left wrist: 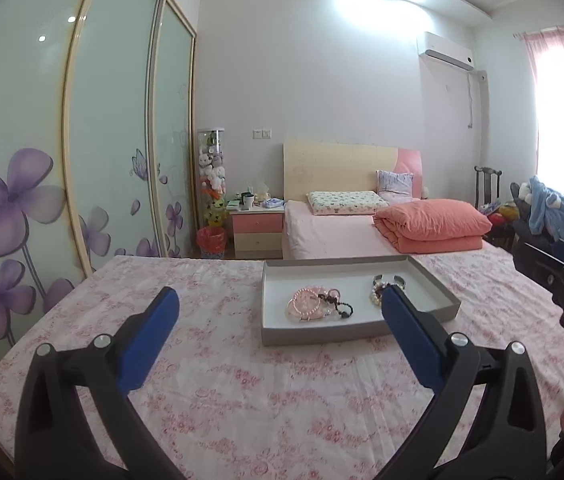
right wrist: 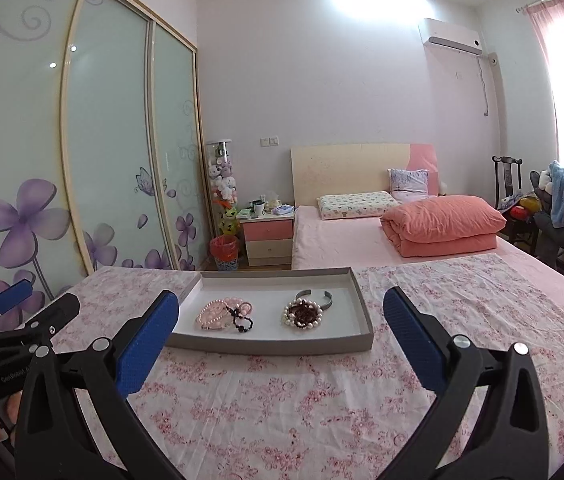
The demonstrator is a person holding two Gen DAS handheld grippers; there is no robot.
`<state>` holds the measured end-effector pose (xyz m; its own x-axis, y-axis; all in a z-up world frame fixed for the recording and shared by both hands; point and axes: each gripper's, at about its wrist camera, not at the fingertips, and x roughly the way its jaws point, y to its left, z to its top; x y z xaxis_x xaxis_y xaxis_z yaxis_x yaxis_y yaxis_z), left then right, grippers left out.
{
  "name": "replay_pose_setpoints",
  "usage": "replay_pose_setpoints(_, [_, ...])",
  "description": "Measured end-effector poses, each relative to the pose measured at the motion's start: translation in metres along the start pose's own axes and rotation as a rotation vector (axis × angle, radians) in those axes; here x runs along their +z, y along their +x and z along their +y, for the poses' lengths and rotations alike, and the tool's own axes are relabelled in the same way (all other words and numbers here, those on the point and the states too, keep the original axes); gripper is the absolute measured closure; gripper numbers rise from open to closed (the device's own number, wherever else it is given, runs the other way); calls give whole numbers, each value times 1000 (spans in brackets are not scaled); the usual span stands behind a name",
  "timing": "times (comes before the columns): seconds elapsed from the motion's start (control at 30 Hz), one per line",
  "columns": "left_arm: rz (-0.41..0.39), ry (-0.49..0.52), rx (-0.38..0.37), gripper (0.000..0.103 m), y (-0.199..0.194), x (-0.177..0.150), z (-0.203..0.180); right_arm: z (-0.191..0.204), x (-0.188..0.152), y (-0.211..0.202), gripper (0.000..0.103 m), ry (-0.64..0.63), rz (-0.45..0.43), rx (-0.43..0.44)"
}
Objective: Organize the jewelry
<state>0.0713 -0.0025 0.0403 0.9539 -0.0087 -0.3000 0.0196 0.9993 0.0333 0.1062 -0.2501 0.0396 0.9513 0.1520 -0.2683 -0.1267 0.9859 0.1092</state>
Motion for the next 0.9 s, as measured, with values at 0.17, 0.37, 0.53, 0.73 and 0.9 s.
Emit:
replay_pose_setpoints(0.17, [8, 5, -8, 4, -3, -10, -5, 0, -16, 3, 2, -8, 12, -7])
replay_pose_setpoints(0.37, [17, -26, -9, 4, -3, -17, -1, -2, -30, 0, 2, 10, 30, -2])
replay_pose_setpoints(0.53, [20, -36, -5, 4, -2, -21, 0, -7, -32, -2, 2, 32, 29, 1])
replay_pose_setpoints(0.73, [29, -31, -3, 4, -1, -23, -2, -6, -33, -3, 2, 16, 30, 2])
replay_pose_setpoints(0.9, [33, -27, -3, 4, -1, -24, -3, -3, -35, 1, 2, 12, 44, 1])
